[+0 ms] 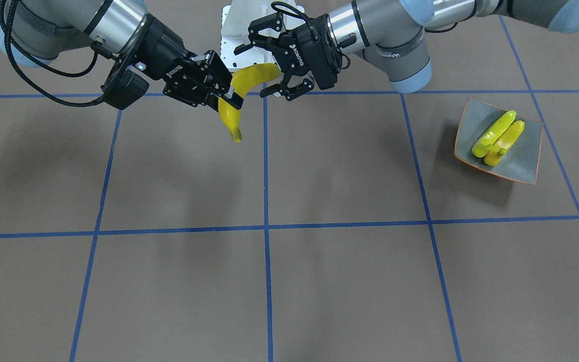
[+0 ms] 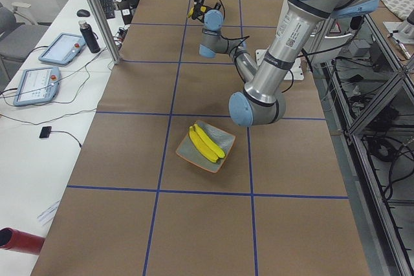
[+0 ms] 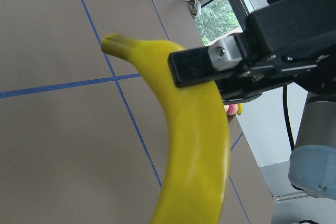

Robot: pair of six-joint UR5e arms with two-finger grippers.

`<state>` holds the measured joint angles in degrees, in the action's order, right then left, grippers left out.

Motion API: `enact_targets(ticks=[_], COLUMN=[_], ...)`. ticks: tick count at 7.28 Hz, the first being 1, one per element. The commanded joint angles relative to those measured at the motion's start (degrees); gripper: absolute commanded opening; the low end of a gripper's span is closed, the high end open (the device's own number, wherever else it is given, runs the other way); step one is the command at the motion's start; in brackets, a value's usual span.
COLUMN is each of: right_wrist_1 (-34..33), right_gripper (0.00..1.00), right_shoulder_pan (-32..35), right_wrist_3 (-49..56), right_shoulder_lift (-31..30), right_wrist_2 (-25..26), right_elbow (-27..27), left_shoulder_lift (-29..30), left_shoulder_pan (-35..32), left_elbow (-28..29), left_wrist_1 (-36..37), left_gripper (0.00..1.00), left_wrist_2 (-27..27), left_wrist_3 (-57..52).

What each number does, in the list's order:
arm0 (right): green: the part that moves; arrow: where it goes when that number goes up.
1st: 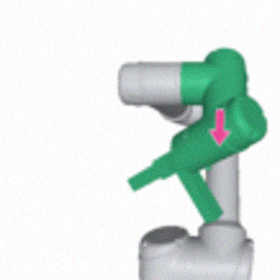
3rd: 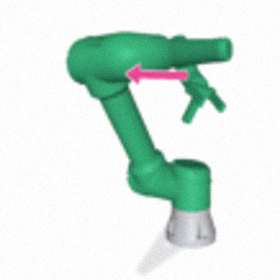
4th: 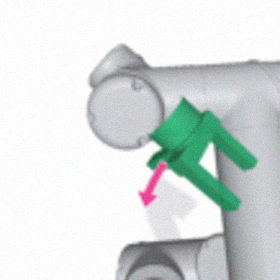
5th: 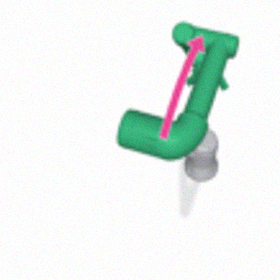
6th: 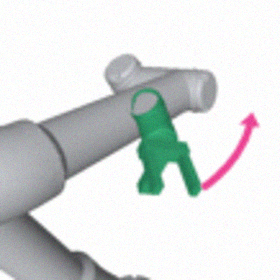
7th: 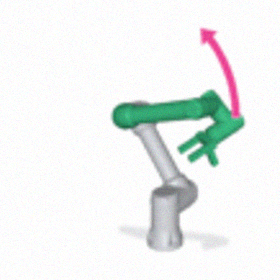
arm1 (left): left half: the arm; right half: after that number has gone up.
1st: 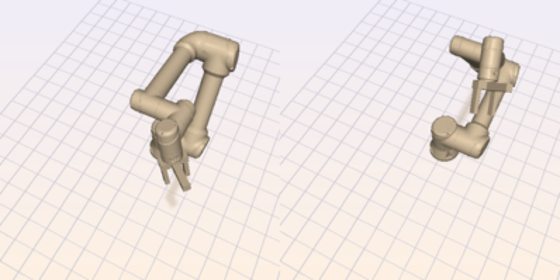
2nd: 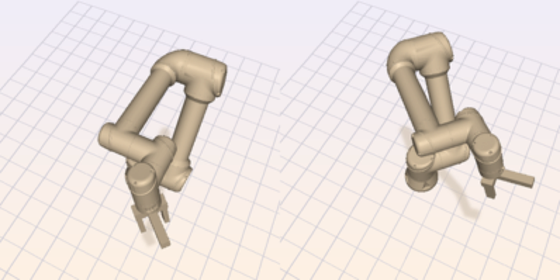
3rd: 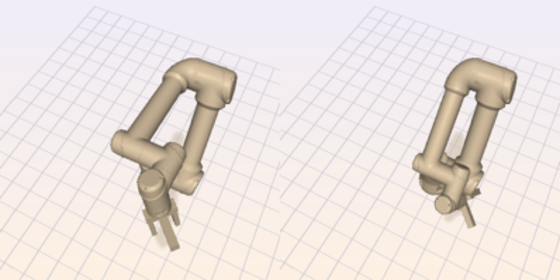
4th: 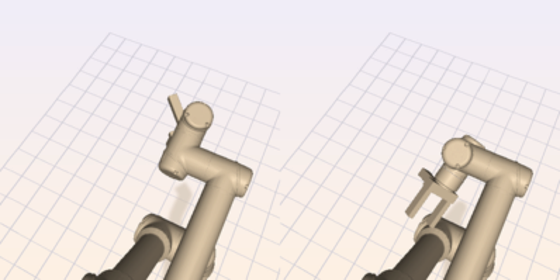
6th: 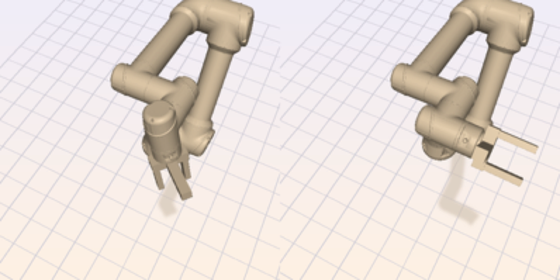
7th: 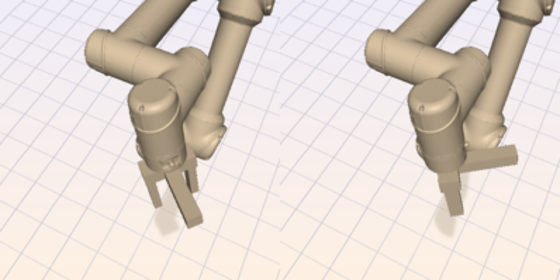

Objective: Transfer all bananas from basket to plate

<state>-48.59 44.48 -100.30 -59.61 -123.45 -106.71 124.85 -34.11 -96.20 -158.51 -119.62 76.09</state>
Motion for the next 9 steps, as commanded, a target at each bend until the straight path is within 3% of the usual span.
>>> enact_targets(ticks=[1, 2, 3, 4, 6, 7, 9], right_wrist_1=[0.1, 0.3, 0.3, 0.2, -0.3, -0.5, -9.8], right_gripper=[0.00, 0.00, 0.99, 1.00, 1.00, 1.00, 1.00], right_shoulder_pan=[-0.4, -0.5, -0.5, -0.5, 1.6, 4.4, 8.9], right_wrist_3=[0.0, 0.1, 0.1, 0.7, 1.0, 1.1, 8.0], right_shoulder_lift=[0.0, 0.1, 0.7, 0.9, -0.8, -3.3, -7.3], right_wrist_2=[0.2, 0.2, 1.7, 5.7, 5.9, 5.8, 6.2], right_elbow=[-0.4, -0.4, -0.5, -0.8, -2.9, -2.9, -2.9], left_shoulder_lift=[-0.1, -0.2, -1.0, -1.7, -5.4, -10.2, -23.3], left_shoulder_pan=[0.4, 0.4, 0.4, 0.4, 0.3, 0.0, -3.7], left_elbow=[-0.1, -0.1, -0.2, -0.3, -2.1, -4.7, -11.2], left_wrist_1=[-0.4, -1.1, -1.6, -1.6, -1.6, -1.5, -1.1], left_gripper=[0.26, 0.00, 0.00, 0.00, 0.00, 0.00, 0.00], left_wrist_2=[0.0, 0.1, 0.0, 0.0, -0.1, -0.3, -0.2], left_wrist_3=[0.0, -0.2, 0.0, 0.2, 0.2, 0.1, -1.0])
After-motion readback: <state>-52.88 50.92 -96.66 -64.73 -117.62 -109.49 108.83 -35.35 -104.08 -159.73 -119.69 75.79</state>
